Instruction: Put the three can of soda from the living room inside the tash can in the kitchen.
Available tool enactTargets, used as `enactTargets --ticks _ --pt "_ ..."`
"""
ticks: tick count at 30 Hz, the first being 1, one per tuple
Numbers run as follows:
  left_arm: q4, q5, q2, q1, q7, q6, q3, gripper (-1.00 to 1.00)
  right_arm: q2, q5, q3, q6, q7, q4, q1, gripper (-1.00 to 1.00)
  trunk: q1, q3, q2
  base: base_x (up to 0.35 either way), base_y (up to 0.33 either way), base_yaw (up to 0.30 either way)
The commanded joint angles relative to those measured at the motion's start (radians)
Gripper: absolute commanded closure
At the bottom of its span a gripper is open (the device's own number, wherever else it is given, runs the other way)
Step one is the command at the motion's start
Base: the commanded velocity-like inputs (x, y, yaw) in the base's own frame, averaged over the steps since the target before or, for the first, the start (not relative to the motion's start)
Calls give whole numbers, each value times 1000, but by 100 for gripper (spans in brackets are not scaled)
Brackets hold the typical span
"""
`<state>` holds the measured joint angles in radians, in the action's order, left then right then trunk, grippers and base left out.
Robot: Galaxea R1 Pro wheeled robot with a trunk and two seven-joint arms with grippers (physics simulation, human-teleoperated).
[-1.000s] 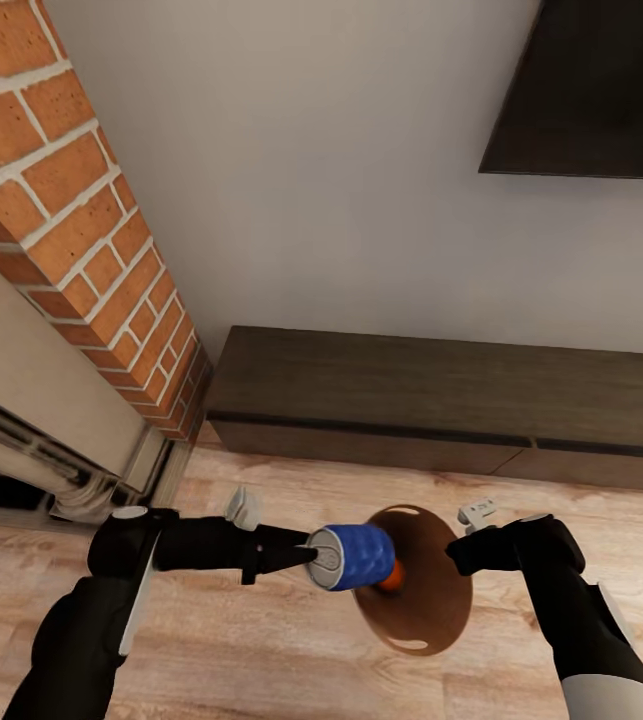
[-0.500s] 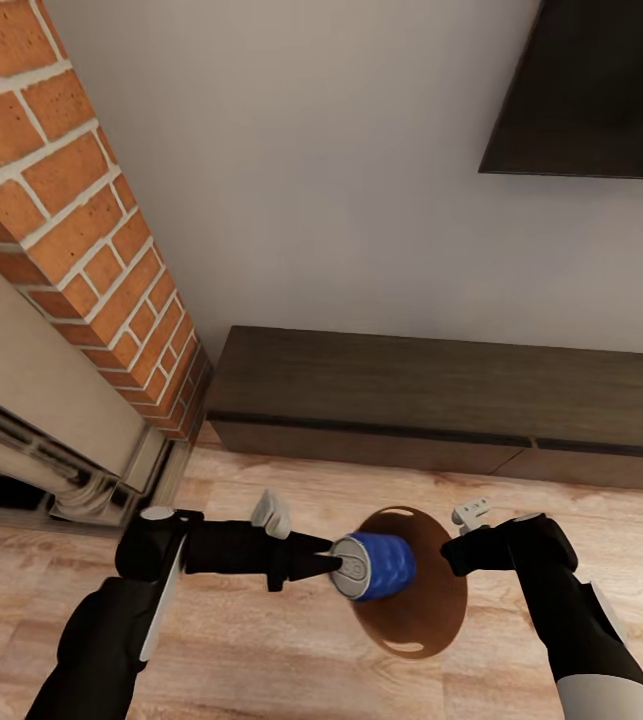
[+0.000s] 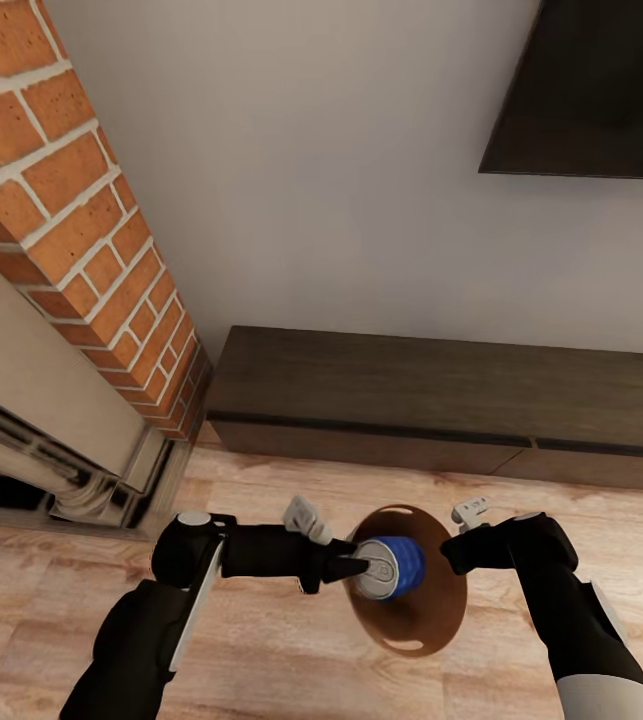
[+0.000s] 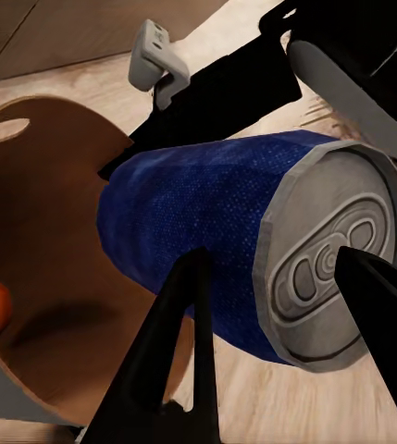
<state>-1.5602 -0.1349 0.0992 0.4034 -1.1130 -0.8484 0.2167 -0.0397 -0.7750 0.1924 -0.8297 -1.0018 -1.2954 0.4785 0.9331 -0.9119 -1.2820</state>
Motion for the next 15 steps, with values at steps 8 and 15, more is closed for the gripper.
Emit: enactTargets --ticks 8,15 --pt "26 3 19 1 158 2 99 100 3 15 -2 -11 -4 -2 0 100 0 0 0 0 0 0" --pt "63 1 30 1 285 6 156 100 10 14 -2 -12 -4 -2 0 100 0 0 0 0 0 0"
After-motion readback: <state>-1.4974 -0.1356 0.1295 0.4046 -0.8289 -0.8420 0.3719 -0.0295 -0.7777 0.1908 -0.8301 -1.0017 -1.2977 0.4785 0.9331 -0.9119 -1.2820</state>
